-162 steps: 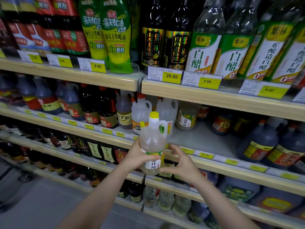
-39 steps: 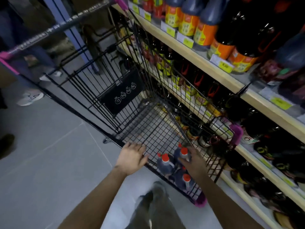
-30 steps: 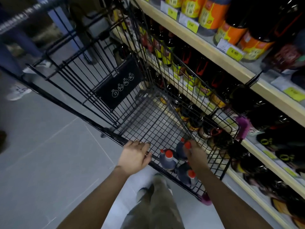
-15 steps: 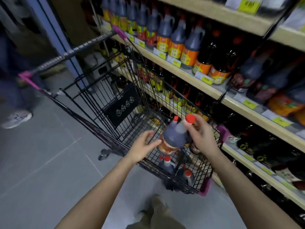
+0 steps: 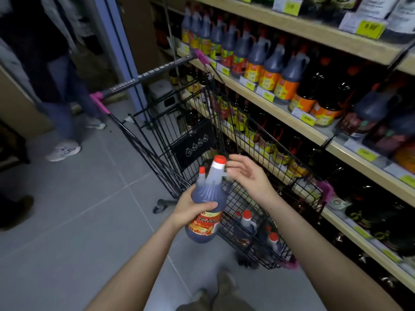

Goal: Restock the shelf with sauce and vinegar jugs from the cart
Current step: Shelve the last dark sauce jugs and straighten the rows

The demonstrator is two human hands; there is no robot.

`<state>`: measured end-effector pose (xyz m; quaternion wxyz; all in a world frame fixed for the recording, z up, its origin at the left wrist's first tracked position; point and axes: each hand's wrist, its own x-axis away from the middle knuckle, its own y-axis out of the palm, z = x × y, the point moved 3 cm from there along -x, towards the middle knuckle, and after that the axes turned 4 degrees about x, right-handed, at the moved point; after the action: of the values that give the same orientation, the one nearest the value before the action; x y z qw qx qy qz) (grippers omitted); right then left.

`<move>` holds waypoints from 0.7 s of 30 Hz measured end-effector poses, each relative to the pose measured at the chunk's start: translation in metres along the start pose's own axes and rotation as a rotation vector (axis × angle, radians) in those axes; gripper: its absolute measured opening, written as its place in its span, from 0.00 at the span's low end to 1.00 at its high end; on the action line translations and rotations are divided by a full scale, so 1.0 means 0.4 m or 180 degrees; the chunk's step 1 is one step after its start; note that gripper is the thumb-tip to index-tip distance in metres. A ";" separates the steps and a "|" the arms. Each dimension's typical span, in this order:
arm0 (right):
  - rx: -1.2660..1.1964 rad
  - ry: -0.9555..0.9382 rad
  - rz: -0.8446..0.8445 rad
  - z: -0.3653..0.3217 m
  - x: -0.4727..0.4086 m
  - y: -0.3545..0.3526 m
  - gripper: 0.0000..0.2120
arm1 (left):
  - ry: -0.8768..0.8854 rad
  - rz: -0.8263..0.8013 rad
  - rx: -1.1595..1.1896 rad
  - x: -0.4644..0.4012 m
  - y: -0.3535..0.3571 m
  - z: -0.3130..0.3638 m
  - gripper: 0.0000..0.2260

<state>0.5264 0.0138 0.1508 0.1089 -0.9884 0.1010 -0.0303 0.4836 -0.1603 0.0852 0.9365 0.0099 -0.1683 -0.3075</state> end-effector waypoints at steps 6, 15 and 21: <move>0.0353 0.0979 0.0155 0.274 0.035 -0.074 0.23 | -0.0300 0.0651 0.0177 0.012 -0.076 -0.096 0.30; 0.0604 0.1778 0.0167 0.575 0.048 -0.043 0.11 | -0.0460 0.0945 0.0237 -0.032 -0.075 -0.165 0.29; 0.1975 0.1301 -0.0320 0.614 0.038 -0.047 0.08 | -0.0513 0.1026 0.0207 -0.044 -0.065 -0.173 0.31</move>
<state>0.5652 0.0801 -0.0837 0.3792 -0.8857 0.0579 -0.2615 0.4775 -0.1770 0.0112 0.9563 -0.0116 -0.2521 -0.1475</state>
